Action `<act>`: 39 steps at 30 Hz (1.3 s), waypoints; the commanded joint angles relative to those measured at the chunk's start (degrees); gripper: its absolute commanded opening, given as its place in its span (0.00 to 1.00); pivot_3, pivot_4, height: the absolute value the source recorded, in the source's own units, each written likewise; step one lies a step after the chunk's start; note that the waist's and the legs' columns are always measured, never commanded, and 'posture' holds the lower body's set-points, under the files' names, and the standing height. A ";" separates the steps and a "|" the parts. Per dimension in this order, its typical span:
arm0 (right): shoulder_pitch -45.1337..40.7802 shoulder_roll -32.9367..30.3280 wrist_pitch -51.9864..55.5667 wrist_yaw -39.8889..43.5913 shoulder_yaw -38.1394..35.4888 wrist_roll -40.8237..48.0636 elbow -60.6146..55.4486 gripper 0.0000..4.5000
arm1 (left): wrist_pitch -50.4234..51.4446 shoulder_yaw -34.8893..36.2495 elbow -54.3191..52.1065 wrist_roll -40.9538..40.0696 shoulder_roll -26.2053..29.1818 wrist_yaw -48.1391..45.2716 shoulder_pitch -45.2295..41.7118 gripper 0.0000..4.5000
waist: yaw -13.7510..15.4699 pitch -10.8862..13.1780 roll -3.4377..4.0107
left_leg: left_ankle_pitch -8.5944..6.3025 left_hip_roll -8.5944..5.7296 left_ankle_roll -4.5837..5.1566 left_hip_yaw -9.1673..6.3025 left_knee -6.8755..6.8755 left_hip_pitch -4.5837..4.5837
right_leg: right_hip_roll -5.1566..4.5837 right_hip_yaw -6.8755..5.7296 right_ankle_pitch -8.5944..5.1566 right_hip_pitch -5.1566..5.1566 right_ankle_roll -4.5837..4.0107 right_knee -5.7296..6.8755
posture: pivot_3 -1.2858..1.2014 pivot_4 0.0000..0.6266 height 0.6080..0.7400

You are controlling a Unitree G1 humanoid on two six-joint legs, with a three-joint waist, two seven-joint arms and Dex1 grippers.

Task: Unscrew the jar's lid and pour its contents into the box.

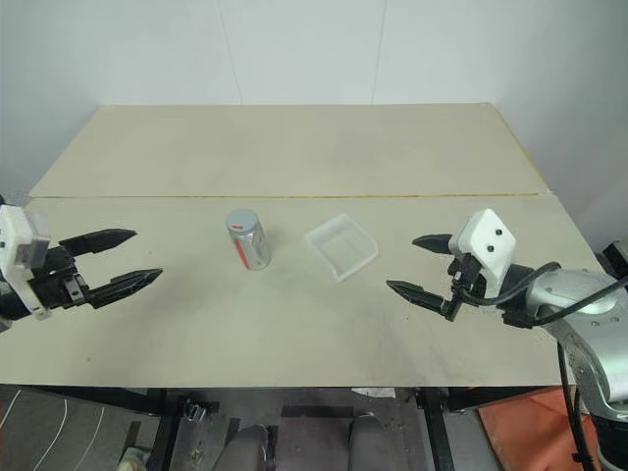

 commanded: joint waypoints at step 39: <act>-0.86 -1.28 -2.43 0.03 -1.43 -0.66 -5.59 1.00 | -6.68 -27.18 0.54 21.63 -33.25 35.00 -11.34 0.99 | 0.65 -0.01 -0.04 | 0.02 -0.04 -0.03 0.00 0.09 0.05 | 0.00 0.00 0.07 0.14 0.04 -0.01 | 0.52 0.24 1.00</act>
